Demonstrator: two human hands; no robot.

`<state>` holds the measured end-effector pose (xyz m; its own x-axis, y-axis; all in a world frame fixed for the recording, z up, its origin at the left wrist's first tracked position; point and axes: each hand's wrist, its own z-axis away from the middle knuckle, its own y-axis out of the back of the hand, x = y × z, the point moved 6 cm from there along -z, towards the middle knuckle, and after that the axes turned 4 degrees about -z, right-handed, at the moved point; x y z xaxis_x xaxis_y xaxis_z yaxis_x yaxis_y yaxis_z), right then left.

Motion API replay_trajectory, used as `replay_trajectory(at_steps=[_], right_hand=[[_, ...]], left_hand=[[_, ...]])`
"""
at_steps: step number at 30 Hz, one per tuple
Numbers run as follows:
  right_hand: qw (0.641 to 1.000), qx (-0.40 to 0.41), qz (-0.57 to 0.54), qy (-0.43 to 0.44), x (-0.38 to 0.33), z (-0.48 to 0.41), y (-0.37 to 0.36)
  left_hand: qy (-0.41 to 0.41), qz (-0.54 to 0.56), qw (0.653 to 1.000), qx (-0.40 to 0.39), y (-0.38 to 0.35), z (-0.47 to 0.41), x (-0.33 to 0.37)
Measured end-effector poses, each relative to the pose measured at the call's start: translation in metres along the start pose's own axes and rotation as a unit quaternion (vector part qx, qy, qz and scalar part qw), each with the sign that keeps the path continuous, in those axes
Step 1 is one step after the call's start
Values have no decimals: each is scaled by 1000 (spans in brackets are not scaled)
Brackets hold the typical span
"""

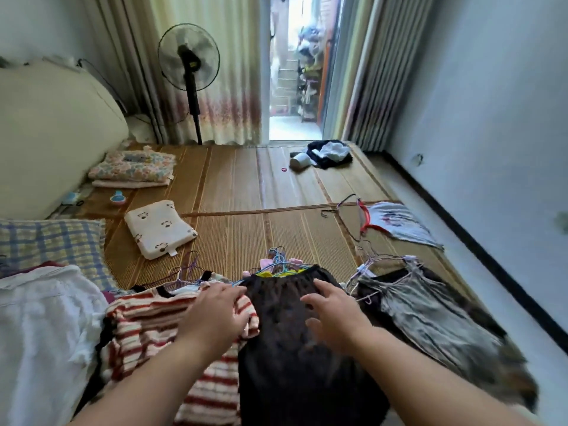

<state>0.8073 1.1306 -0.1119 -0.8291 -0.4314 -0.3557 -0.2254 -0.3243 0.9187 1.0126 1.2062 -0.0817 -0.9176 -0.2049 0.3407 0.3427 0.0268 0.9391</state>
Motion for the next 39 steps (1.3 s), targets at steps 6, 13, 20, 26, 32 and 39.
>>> replay_trajectory(at_steps=[6,13,20,26,32,39], right_hand=[[995,36,-34,-90,115,65,48],[985,17,-39,-167,315,109,93],[981,-20,-32,-189,458,105,131],[981,-59,-48,-177,508,51,117],[981,-96,-44,-162,554,-43,87],[980,-128,-41,-146,600,-163,37]], left_hand=[[-97,-16,995,-33,-40,-19,128],[-151,-9,985,-84,-135,-71,318],[-153,18,980,-129,-203,-130,463],[-92,29,981,-166,-254,-177,466],[-15,19,978,-205,-310,-248,426],[57,-21,976,-210,-364,-329,365]])
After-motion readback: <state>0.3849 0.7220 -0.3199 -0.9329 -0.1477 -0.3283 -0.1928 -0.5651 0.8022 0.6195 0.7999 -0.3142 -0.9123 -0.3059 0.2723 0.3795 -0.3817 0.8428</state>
